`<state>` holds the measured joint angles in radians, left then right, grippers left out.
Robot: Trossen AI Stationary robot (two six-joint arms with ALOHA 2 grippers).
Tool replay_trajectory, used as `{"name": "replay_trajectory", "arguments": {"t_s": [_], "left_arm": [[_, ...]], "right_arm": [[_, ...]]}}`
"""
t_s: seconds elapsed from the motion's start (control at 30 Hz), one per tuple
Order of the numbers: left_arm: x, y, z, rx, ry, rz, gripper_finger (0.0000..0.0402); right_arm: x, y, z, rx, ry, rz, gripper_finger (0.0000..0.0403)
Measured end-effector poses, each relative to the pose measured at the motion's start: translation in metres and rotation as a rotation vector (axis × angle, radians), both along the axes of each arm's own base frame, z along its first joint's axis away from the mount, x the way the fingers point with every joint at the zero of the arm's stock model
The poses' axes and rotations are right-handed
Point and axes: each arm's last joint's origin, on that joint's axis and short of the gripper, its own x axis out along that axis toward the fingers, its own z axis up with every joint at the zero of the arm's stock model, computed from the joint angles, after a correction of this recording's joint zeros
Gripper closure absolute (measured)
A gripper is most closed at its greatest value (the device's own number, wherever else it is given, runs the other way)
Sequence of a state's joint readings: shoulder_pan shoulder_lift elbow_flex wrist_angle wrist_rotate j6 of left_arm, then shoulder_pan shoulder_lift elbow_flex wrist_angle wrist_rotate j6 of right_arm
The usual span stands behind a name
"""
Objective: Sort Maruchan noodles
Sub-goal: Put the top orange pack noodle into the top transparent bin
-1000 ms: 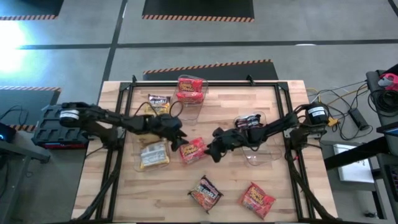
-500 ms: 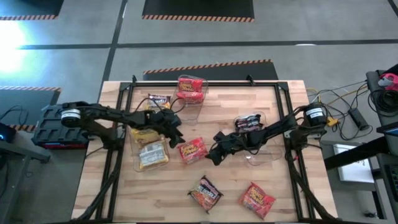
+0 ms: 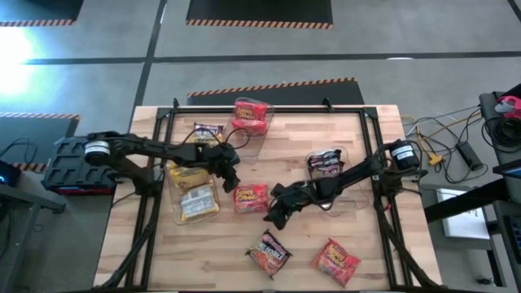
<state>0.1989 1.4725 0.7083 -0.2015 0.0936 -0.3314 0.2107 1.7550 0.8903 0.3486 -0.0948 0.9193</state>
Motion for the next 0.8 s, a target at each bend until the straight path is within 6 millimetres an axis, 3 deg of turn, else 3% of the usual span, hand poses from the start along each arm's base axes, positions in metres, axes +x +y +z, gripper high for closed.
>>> {"name": "replay_trajectory", "arguments": {"t_s": [0.37, 0.8], "left_arm": [[0.010, 0.004, -0.016, 0.037, 0.068, 0.010, 0.0196], [0.010, -0.007, -0.016, -0.067, 0.062, -0.048, 0.0196]], "right_arm": [[0.013, 0.005, -0.009, -0.046, 0.001, 0.028, 0.0193], [0.015, 0.001, -0.024, -0.105, 0.028, 0.014, 0.0193]]}}
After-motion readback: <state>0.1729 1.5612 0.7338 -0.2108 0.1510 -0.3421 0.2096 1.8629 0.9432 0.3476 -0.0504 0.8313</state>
